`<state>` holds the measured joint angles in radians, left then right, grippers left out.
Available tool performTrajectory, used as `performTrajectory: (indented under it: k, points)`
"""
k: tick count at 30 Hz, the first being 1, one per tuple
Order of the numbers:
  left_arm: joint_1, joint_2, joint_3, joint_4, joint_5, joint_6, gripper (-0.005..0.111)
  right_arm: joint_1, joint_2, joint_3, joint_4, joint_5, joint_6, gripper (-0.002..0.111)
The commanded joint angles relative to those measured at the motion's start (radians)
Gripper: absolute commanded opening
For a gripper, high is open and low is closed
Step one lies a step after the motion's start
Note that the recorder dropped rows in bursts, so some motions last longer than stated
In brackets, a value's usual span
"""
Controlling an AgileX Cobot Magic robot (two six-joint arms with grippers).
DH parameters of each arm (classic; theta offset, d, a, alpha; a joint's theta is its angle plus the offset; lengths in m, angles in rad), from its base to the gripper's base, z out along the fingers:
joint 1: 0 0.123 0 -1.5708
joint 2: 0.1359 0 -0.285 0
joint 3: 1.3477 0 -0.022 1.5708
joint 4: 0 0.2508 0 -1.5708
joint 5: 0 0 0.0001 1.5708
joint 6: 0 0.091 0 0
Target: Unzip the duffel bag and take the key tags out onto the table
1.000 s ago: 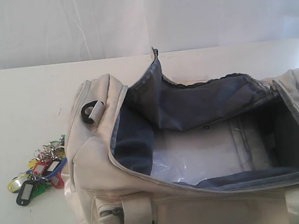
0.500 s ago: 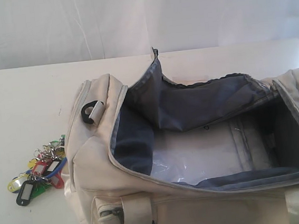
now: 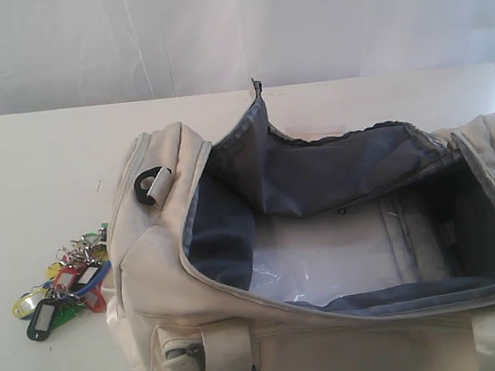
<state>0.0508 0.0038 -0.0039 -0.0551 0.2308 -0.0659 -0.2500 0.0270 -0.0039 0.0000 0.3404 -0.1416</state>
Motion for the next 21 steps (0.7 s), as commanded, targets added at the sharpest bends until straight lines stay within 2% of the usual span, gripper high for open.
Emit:
performTrajectory:
  k: [1,3,5,9,21]
  points:
    - [-0.006,-0.004,0.004,-0.003,-0.002,-0.005,0.0,-0.006,-0.005,0.004,0.017,-0.023,0.123,0.0]
    - [-0.006,-0.004,0.004,-0.003,-0.002,-0.005,0.0,-0.006,-0.005,0.004,0.051,-0.021,0.248,0.0]
    - [-0.006,-0.004,0.004,-0.003,-0.002,-0.005,0.0,-0.006,-0.005,0.004,0.051,-0.021,0.249,0.0]
    - [-0.006,-0.004,0.004,-0.003,-0.002,-0.005,0.0,-0.006,-0.027,0.004,0.051,-0.017,0.119,0.0]
    - [-0.004,-0.004,0.004,-0.003,-0.002,-0.005,0.0,-0.006,-0.027,0.004,0.051,-0.034,0.004,0.0]
